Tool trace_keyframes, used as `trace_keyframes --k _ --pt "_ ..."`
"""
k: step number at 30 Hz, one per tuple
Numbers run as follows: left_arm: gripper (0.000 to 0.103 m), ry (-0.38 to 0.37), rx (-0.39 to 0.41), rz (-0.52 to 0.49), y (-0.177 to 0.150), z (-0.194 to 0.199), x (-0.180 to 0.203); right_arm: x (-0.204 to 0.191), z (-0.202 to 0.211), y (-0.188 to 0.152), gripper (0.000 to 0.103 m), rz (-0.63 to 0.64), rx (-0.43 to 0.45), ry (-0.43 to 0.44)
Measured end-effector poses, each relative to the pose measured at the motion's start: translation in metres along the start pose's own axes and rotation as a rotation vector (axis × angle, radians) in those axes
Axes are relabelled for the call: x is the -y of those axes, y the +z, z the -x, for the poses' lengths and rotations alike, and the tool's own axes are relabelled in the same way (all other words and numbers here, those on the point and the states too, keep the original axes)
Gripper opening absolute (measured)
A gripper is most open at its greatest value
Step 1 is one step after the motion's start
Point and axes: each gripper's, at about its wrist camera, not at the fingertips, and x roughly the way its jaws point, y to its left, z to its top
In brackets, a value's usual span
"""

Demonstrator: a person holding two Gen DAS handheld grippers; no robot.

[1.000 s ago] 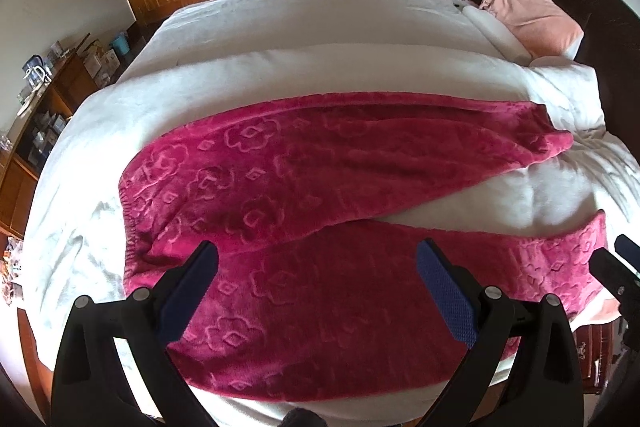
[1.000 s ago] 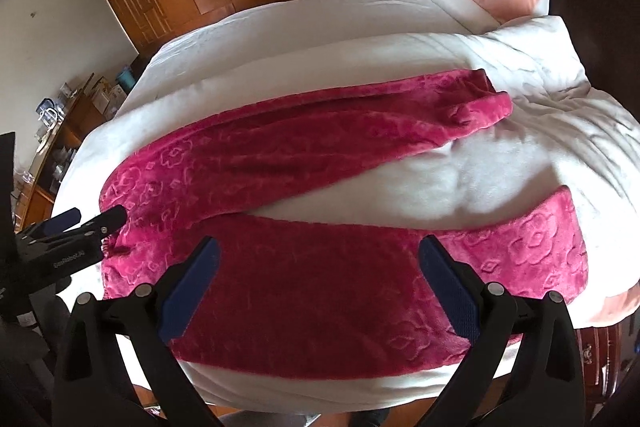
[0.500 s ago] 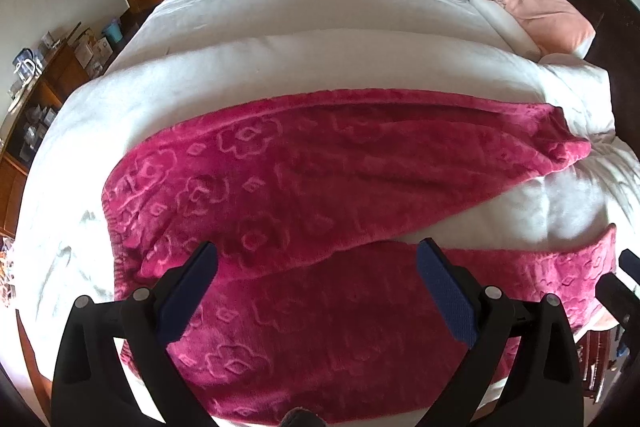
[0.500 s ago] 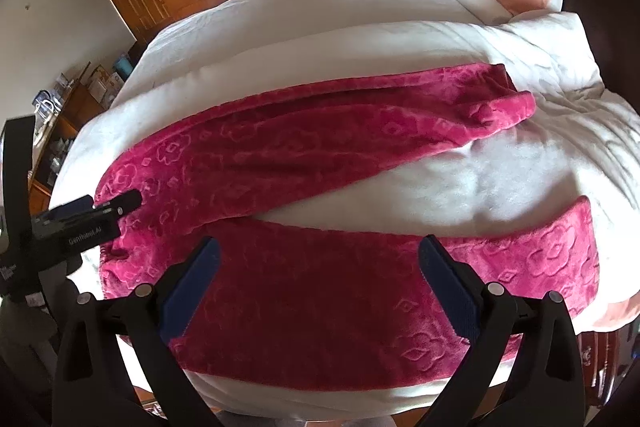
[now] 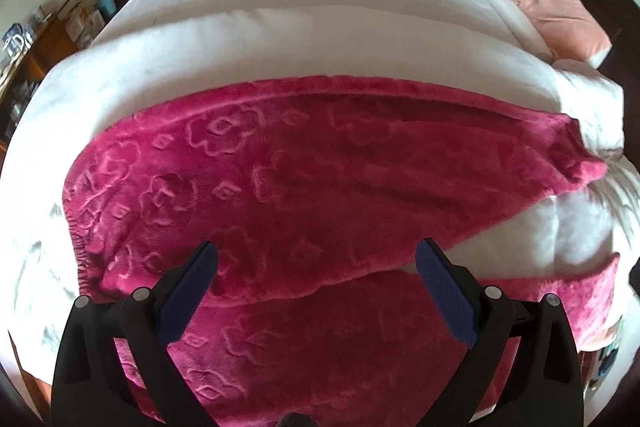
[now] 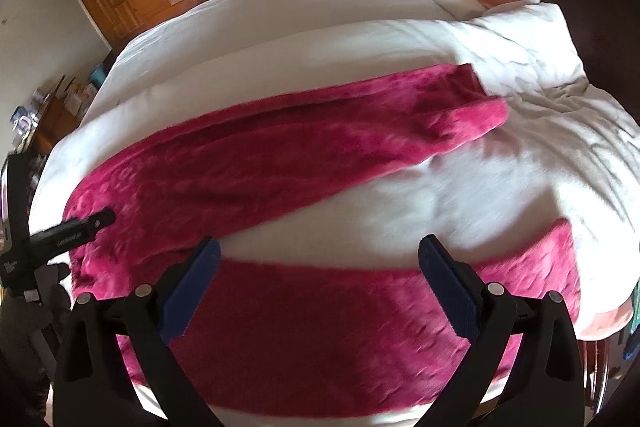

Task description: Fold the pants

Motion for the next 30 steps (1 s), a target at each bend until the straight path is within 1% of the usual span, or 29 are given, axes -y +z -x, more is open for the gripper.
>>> trace_keyframes --k 4,6,11,15,18,19,22,25,27,30 --pt "0.098 0.052 -0.029 0.017 0.011 -0.022 0.005 0.04 -0.022 0.034 0.1 -0.013 0.015 -0.014" --pt "0.098 0.065 -0.043 0.032 0.018 -0.033 0.007 0.061 -0.034 0.056 0.098 -0.011 0.027 -0.022" --pt "0.098 0.128 -0.051 0.09 0.04 -0.061 0.006 0.122 -0.07 0.108 0.086 -0.047 0.038 -0.047" --pt "0.098 0.168 -0.046 0.143 0.06 -0.078 0.005 0.168 -0.108 0.145 0.078 -0.043 0.027 -0.081" --pt "0.098 0.193 -0.059 0.159 0.07 -0.092 0.006 0.191 -0.131 0.16 0.073 -0.044 0.006 -0.089" --pt "0.098 0.197 -0.063 0.162 0.073 -0.096 0.006 0.2 -0.142 0.166 0.069 -0.048 -0.01 -0.092" --pt "0.098 0.216 -0.075 0.158 0.08 -0.108 0.008 0.22 -0.163 0.176 0.067 -0.075 -0.036 -0.077" --pt "0.097 0.217 -0.087 0.15 0.086 -0.119 0.012 0.237 -0.182 0.188 0.063 -0.093 -0.055 -0.069" --pt "0.096 0.221 -0.095 0.144 0.09 -0.127 0.013 0.243 -0.19 0.194 0.063 -0.092 -0.063 -0.068" --pt "0.096 0.232 -0.102 0.137 0.096 -0.139 0.016 0.253 -0.208 0.203 0.058 -0.085 -0.087 -0.065"
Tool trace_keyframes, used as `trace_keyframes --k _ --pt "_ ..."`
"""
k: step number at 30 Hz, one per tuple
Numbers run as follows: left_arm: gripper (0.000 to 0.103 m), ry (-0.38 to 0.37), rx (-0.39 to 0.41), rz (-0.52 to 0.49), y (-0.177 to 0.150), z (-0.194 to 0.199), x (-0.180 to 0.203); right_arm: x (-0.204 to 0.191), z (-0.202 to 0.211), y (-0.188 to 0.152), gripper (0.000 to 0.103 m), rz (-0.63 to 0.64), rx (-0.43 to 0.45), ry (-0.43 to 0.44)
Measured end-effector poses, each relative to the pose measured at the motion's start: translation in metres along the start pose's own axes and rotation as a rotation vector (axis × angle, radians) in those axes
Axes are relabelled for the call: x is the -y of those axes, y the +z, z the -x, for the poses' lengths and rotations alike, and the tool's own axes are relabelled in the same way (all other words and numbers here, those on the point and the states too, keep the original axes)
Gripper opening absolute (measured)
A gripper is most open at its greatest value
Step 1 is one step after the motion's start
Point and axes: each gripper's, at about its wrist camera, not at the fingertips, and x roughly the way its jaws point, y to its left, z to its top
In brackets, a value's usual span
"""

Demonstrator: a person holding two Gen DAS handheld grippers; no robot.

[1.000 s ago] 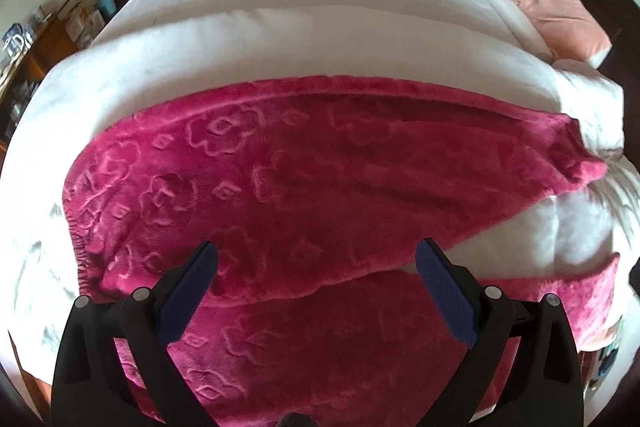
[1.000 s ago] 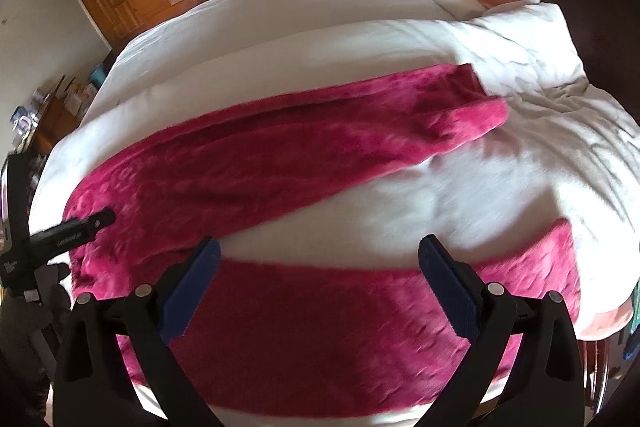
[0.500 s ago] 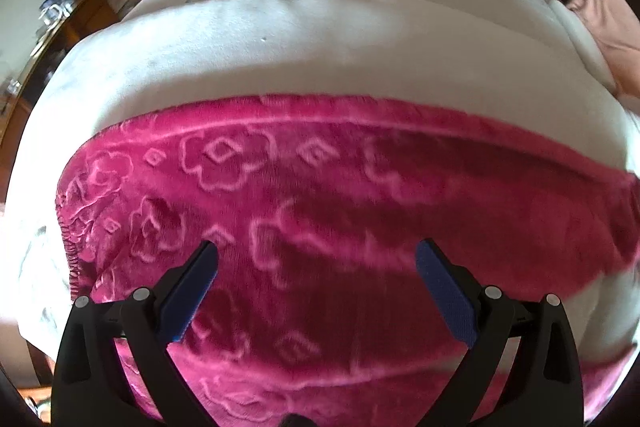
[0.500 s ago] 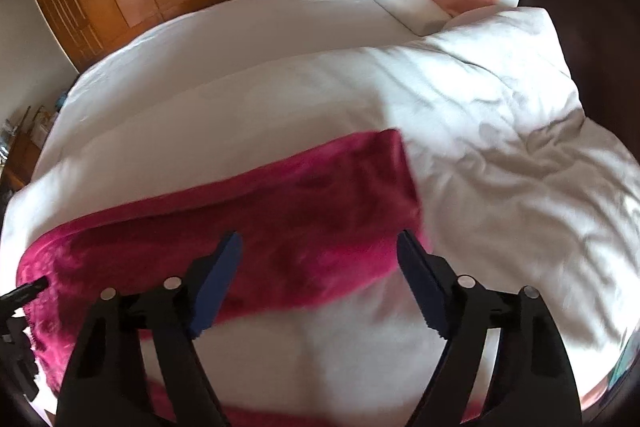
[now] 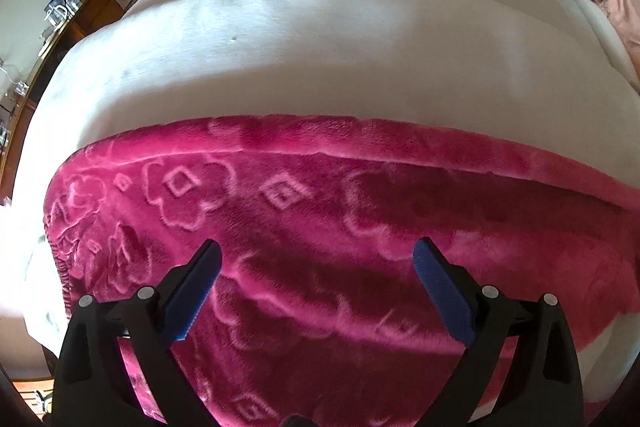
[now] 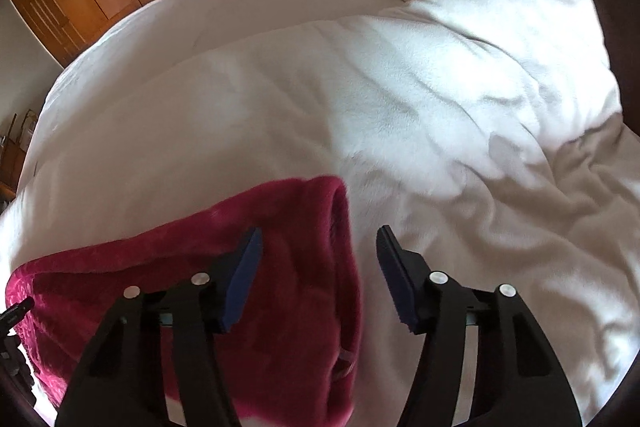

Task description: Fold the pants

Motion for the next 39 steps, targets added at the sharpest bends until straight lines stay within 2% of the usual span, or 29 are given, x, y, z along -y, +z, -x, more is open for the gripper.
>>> trace_keyframes --k 3,5,7,8,12,16,18,22,24,25,27,30,32,33,35,36,39 --pt "0.096 0.017 -0.01 -0.004 0.009 -0.013 0.002 0.008 -0.021 0.01 0.041 -0.007 -0.047 0.043" --pt "0.095 0.019 -0.017 -0.004 0.014 -0.022 0.002 0.01 -0.03 0.014 0.019 -0.002 -0.067 0.046" --pt "0.094 0.022 -0.019 -0.008 0.023 -0.031 0.002 0.012 -0.035 0.016 0.01 0.008 -0.073 0.024" --pt "0.094 0.026 -0.016 -0.01 0.025 -0.035 0.0 0.013 -0.033 0.019 0.009 0.007 -0.056 0.029" --pt "0.094 0.04 0.002 -0.012 0.048 -0.046 0.0 0.005 -0.017 0.033 0.008 0.042 0.029 0.021" --pt "0.094 0.052 0.019 -0.009 0.072 -0.057 -0.004 -0.017 -0.01 0.053 0.007 0.11 0.101 -0.026" --pt "0.095 0.065 0.018 -0.026 0.079 -0.066 -0.004 -0.025 -0.019 0.059 0.007 0.135 0.101 -0.054" --pt "0.096 0.054 0.004 -0.017 0.092 -0.087 -0.011 -0.023 -0.064 0.059 0.008 0.137 0.005 -0.118" --pt "0.096 0.046 0.001 0.007 0.099 -0.093 -0.017 -0.02 -0.066 0.056 0.008 0.132 0.02 -0.184" --pt "0.096 0.044 0.003 0.016 0.103 -0.094 -0.02 -0.016 -0.061 0.054 0.013 0.107 0.029 -0.179" --pt "0.096 0.042 0.005 0.022 0.109 -0.095 -0.026 -0.015 -0.047 0.051 0.013 0.085 0.054 -0.156" --pt "0.096 0.042 0.011 0.024 0.109 -0.096 -0.031 -0.032 -0.021 0.039 0.017 0.142 0.096 -0.117" --pt "0.096 0.041 0.015 0.034 0.105 -0.093 -0.032 -0.042 -0.016 0.025 0.04 0.177 0.069 -0.098" --pt "0.096 0.039 0.015 0.041 0.101 -0.089 -0.031 -0.044 -0.016 0.021 0.044 0.183 0.061 -0.111" --pt "0.096 0.031 0.014 0.051 0.102 -0.087 -0.038 -0.041 -0.023 0.013 0.044 0.182 0.032 -0.132" --pt "0.096 0.032 0.014 0.05 0.103 -0.081 -0.039 -0.035 -0.028 0.019 0.044 0.17 0.014 -0.136" --pt "0.096 0.034 0.02 0.034 0.102 -0.076 -0.042 -0.022 -0.039 0.021 0.04 0.091 -0.016 -0.089"
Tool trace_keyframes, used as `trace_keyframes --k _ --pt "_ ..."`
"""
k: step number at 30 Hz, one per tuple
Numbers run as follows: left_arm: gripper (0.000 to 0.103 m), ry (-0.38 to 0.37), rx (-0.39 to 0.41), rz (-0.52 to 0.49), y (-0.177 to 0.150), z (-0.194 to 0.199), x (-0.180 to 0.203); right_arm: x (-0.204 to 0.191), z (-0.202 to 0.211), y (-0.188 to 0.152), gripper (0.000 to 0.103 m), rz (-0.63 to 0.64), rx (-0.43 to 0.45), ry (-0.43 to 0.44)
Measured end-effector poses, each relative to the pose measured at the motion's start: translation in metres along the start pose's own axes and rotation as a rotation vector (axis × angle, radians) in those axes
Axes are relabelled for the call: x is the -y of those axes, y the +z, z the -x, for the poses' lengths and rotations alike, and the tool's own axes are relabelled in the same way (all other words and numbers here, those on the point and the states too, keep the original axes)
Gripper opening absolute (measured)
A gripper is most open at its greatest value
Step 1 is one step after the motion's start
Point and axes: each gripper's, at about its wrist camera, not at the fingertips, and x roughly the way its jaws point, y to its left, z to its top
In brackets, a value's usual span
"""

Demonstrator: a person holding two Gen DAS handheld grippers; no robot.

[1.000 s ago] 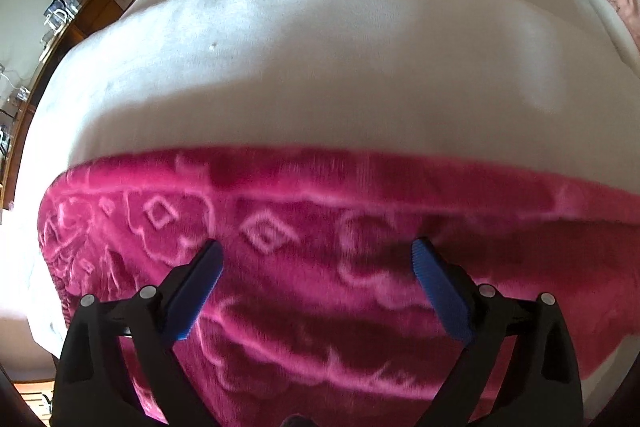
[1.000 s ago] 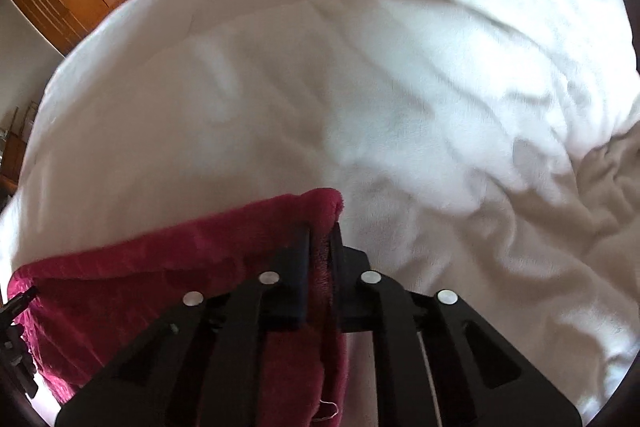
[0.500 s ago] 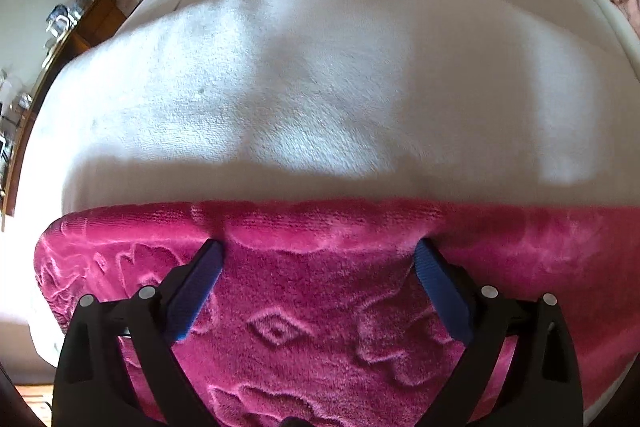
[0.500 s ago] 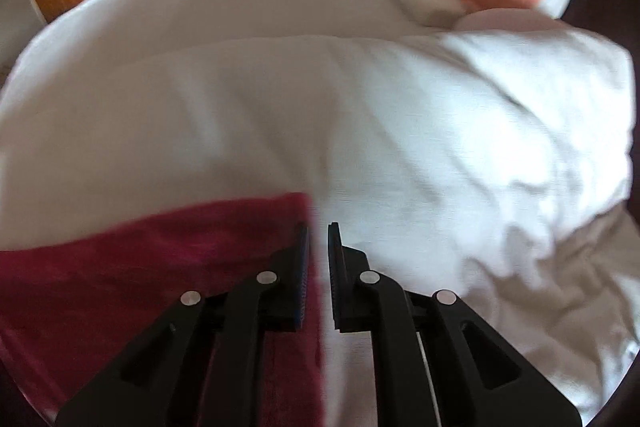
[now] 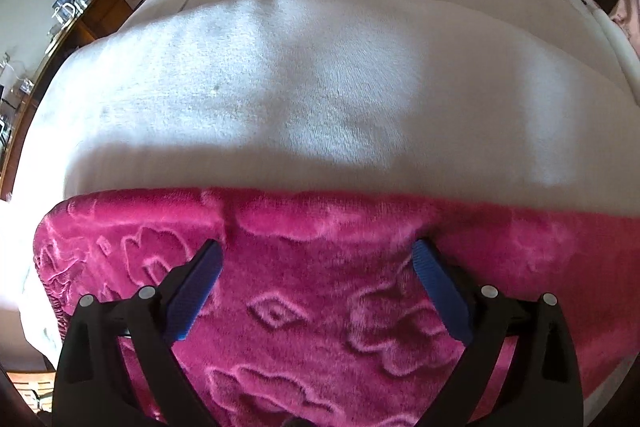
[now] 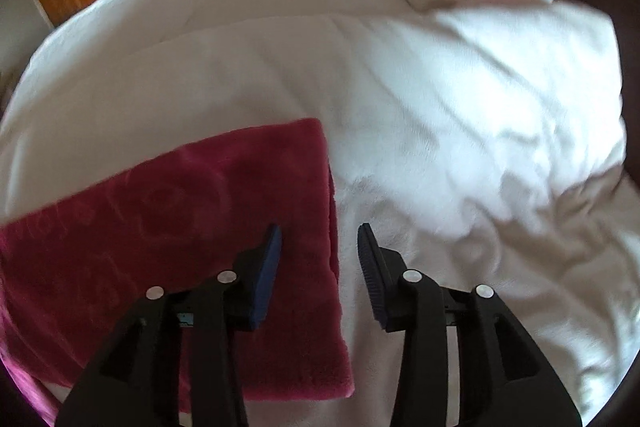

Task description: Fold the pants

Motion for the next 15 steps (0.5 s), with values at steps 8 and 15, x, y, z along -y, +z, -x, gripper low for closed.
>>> trace_keyframes --k 8,15 --pt "0.096 -0.006 -0.013 0.013 -0.026 0.002 -0.024 -0.01 -0.011 0.027 0.003 0.027 -0.011 0.08" --pt "0.096 -0.011 -0.025 0.026 -0.041 0.002 -0.046 -0.021 0.009 0.052 0.0 0.035 0.089 0.046"
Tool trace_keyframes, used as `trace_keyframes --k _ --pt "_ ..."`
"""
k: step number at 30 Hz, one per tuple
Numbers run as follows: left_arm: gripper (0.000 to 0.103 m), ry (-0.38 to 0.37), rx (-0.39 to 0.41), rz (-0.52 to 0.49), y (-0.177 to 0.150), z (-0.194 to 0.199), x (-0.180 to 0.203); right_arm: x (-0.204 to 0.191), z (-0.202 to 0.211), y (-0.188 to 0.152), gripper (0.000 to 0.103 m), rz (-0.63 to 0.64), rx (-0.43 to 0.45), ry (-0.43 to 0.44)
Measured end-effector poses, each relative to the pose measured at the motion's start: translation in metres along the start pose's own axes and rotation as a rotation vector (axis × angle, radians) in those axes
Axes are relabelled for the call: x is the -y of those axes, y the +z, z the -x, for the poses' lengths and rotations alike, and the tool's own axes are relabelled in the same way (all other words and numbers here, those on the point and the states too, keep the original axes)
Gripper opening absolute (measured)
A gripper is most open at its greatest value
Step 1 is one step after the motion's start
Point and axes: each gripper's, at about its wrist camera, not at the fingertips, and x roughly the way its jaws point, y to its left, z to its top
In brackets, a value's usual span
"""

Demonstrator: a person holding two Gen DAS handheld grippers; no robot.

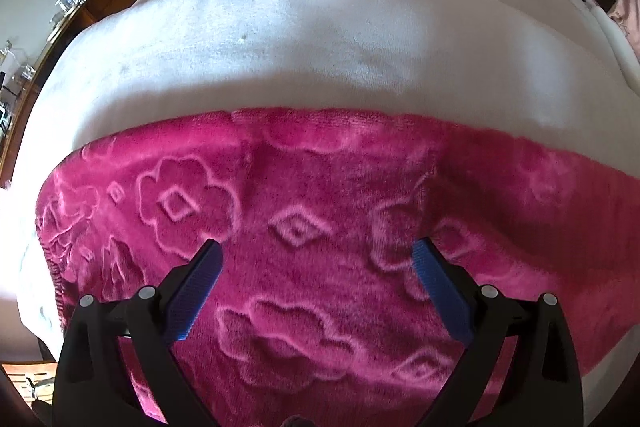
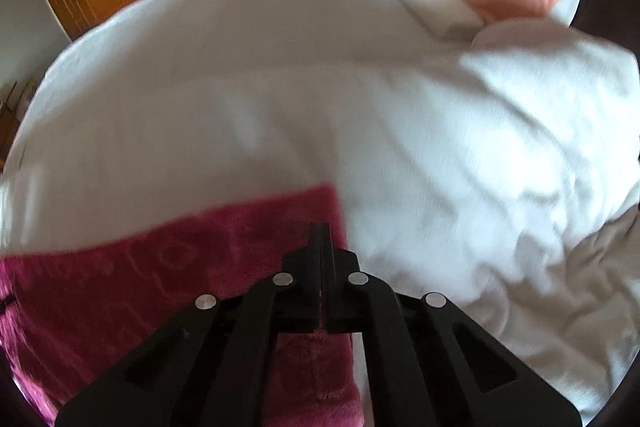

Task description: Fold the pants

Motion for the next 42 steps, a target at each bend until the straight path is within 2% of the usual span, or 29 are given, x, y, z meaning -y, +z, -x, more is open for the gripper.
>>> trace_keyframes --k 3,6,9,10,11,13,16,19,24,26,29,33,36,39,42 --pt "0.096 -0.002 0.007 0.003 -0.009 0.005 -0.004 -0.006 0.011 0.021 0.0 0.008 0.073 -0.067" --pt "0.096 -0.001 0.0 -0.007 -0.009 0.005 -0.01 -0.007 0.003 0.036 0.0 0.021 0.067 -0.085" --pt "0.096 0.01 -0.004 -0.015 -0.014 0.01 0.003 -0.009 0.003 0.03 0.002 -0.006 0.03 0.0" --pt "0.096 0.009 -0.005 -0.013 -0.014 0.008 0.002 -0.014 0.006 0.025 0.011 -0.006 0.019 0.043" --pt "0.096 0.008 -0.007 -0.011 -0.013 0.007 0.001 -0.015 0.007 0.023 0.031 0.004 0.009 0.062" --pt "0.096 0.006 -0.01 -0.009 -0.017 0.003 0.0 -0.032 0.011 0.006 0.038 0.036 -0.008 0.1" --pt "0.096 0.013 -0.021 -0.015 -0.022 -0.007 0.007 -0.054 -0.001 -0.02 0.038 0.081 -0.078 0.131" --pt "0.096 0.03 -0.035 -0.037 -0.019 -0.022 0.012 -0.066 -0.029 -0.035 0.038 0.111 -0.133 0.087" --pt "0.097 0.038 -0.039 -0.054 0.006 -0.037 0.013 -0.07 -0.052 -0.021 0.038 0.105 -0.149 0.043" --pt "0.097 0.037 -0.024 -0.051 0.011 -0.033 0.009 -0.076 -0.046 -0.013 0.038 0.132 -0.139 0.001" --pt "0.097 0.004 0.004 -0.033 0.009 -0.016 -0.005 -0.091 -0.016 -0.016 0.038 0.193 -0.078 0.003" --pt "0.097 -0.033 0.021 -0.018 -0.006 -0.001 -0.027 -0.113 0.024 -0.047 0.041 0.255 -0.024 0.026" --pt "0.097 -0.04 0.017 -0.007 -0.027 0.002 -0.052 -0.125 0.037 -0.071 0.05 0.287 -0.018 0.051" --pt "0.097 -0.025 0.003 0.006 -0.042 0.0 -0.079 -0.144 0.049 -0.092 0.051 0.305 -0.036 0.052" --pt "0.097 -0.004 0.007 0.046 -0.052 0.004 -0.118 -0.152 0.051 -0.096 0.051 0.293 -0.045 0.056"
